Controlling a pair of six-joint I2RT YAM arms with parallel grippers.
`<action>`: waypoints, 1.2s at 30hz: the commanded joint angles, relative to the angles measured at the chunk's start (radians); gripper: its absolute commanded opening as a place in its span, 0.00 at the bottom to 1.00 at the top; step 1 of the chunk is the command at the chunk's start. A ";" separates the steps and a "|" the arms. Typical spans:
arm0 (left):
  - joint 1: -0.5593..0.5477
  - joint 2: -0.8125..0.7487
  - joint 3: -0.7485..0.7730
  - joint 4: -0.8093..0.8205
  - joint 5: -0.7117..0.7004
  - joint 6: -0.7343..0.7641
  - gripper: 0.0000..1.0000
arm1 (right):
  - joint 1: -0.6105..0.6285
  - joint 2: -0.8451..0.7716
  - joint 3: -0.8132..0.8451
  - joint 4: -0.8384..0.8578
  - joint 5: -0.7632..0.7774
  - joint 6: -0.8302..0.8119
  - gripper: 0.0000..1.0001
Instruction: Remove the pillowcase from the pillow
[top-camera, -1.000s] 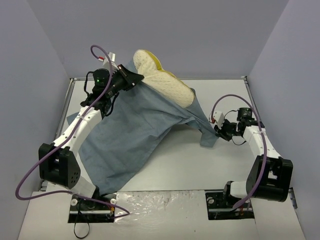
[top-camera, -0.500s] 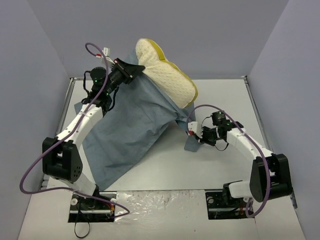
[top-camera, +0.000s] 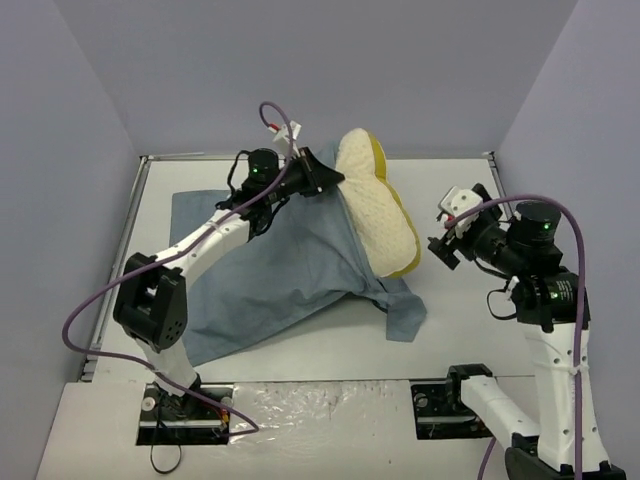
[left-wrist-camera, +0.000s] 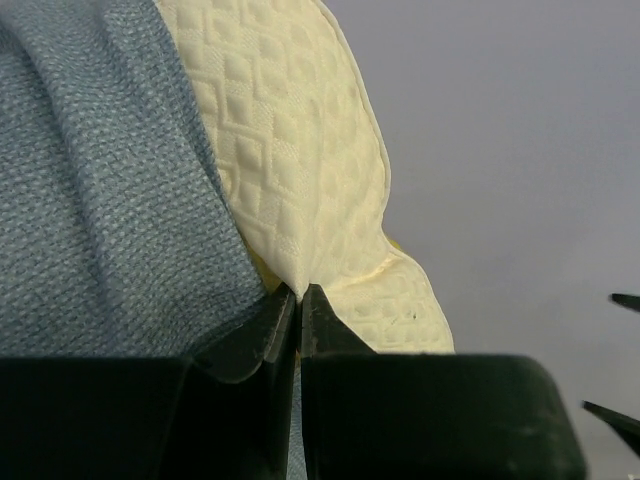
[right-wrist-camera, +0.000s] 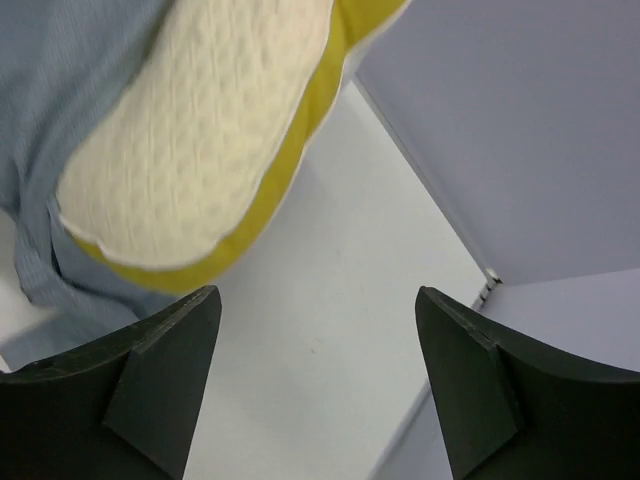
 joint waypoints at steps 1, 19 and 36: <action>-0.042 0.017 0.043 0.047 -0.004 0.088 0.02 | -0.012 0.078 0.017 -0.096 -0.119 0.238 0.77; -0.173 0.109 0.115 0.043 -0.018 0.103 0.02 | 0.091 0.463 -0.136 0.315 0.062 0.810 1.00; -0.176 -0.027 0.228 -0.319 -0.114 0.343 0.91 | -0.090 0.481 -0.126 0.317 -0.294 0.643 0.00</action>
